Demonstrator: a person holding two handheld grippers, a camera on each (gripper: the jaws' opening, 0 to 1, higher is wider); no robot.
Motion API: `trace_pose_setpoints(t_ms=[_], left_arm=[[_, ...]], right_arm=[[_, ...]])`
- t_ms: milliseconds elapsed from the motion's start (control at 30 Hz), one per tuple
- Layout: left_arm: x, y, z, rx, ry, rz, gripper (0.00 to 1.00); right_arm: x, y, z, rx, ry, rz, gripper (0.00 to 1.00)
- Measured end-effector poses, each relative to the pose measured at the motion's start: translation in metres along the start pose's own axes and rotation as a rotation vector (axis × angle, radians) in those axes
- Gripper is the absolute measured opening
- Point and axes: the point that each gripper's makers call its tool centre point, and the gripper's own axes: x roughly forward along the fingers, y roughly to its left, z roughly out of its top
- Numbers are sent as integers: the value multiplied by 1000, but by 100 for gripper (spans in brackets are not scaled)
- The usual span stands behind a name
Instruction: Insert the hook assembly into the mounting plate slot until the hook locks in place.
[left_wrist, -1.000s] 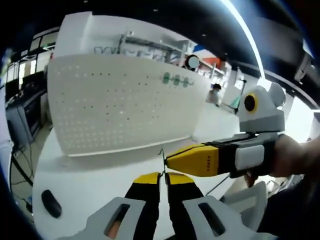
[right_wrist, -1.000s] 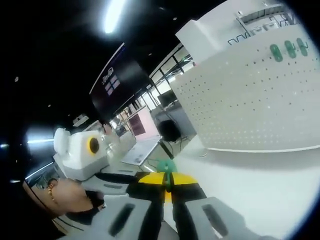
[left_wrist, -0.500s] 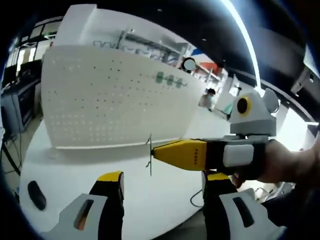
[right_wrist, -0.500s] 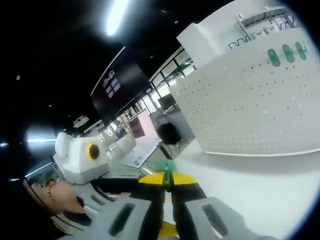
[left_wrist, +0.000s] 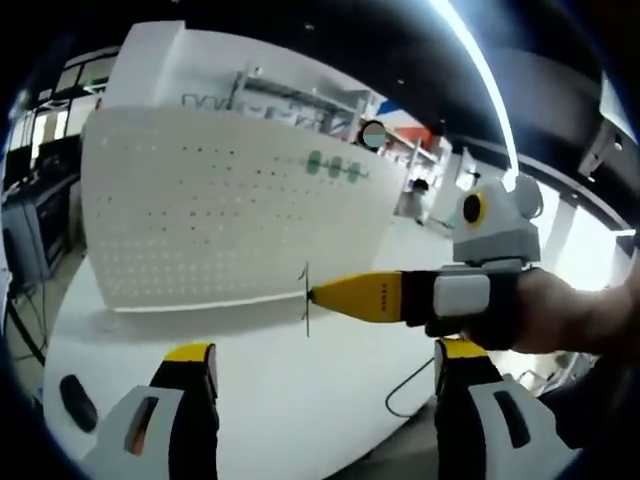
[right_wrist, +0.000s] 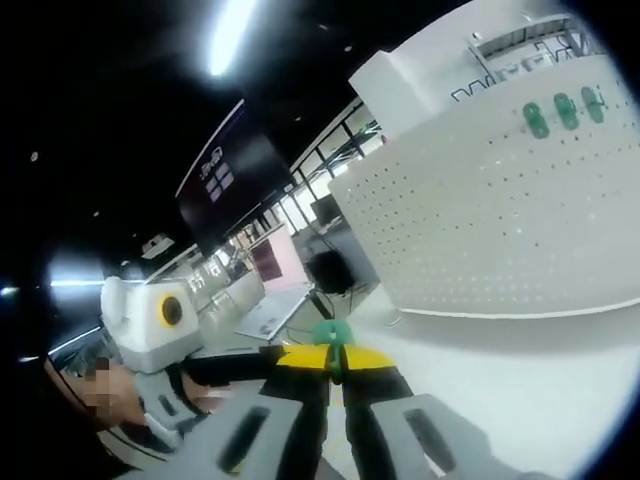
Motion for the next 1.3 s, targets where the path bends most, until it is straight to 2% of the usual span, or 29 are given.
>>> trace_pose_setpoints(t_ms=[200,333,633,700,867,900,1033,1133,1300], left_arm=[[2,-11,12,-10,-53,-40,100],[4,-16,15,10,-52,-51,100],[7,-18,16,-26,-66,-61,100],[8,-13,13,-56,-60,-53,100],[4,-4,10,-60,-70,-27,100],[3,1,9,-62,-78,-6,100],[1,18,-4,11,-34,71,100],[3,20,-8,-2,-27,62,100],[4,17,-7,-17,-35,51,100]], right_arm=[[-3,-13,3,-21,-9,-29,1],[-6,-23,7,-20,-21,-52,1],[-15,-53,23,-49,-59,-129,1],[-17,-61,28,-51,-76,-148,1],[-28,-87,44,-66,-135,-223,1],[-32,-96,49,-75,-150,-250,1],[-44,-122,63,-86,-178,-328,1],[-55,-142,78,-100,-201,-377,1],[-68,-167,98,-142,-221,-433,1]])
